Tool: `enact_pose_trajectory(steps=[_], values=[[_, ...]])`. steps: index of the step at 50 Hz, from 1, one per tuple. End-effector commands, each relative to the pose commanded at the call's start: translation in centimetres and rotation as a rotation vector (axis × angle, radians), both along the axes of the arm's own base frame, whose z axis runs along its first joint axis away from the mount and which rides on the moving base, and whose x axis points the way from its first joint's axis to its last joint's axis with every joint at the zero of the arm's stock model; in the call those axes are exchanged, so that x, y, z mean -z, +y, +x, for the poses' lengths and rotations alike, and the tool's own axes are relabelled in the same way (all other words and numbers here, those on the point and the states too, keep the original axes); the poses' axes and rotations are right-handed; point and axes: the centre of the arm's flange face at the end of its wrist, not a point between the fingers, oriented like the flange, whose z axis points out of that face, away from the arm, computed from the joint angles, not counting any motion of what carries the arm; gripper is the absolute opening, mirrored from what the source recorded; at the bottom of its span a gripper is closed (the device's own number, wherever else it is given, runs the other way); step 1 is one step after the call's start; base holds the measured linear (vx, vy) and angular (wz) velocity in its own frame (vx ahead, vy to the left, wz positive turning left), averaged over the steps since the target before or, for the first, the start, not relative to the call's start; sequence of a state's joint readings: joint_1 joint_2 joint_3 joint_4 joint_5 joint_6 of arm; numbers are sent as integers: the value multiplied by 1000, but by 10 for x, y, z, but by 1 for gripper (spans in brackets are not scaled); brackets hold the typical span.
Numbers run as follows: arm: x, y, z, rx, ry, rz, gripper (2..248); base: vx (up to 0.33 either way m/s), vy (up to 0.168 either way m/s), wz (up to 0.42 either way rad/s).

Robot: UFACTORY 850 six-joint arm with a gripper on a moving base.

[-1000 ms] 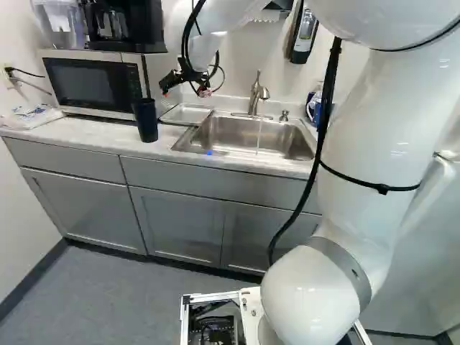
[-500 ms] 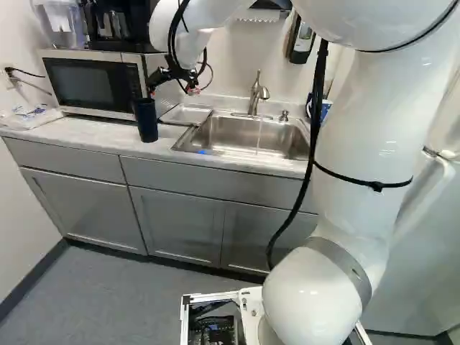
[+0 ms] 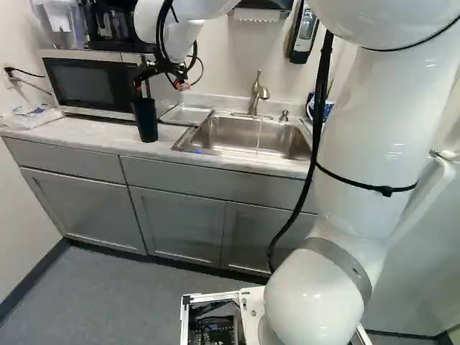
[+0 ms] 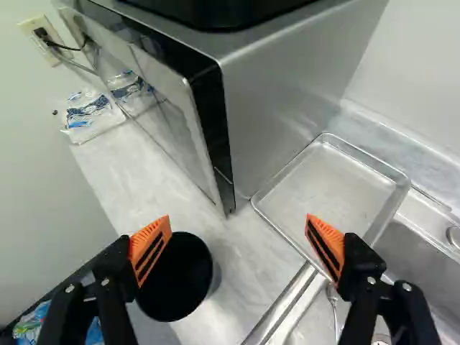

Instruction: Rinse the cup and place it in the tray

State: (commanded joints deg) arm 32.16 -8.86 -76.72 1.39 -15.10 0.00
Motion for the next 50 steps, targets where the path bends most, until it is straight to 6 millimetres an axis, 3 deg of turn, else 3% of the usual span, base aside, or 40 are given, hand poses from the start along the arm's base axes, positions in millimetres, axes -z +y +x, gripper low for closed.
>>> enact_pose_trajectory(steps=[24, 50], values=[[5, 33, -22, -67, -2, 1, 247, 0, 0, 0], [29, 40, -27, -81, -21, 13, 247, 0, 0, 0]])
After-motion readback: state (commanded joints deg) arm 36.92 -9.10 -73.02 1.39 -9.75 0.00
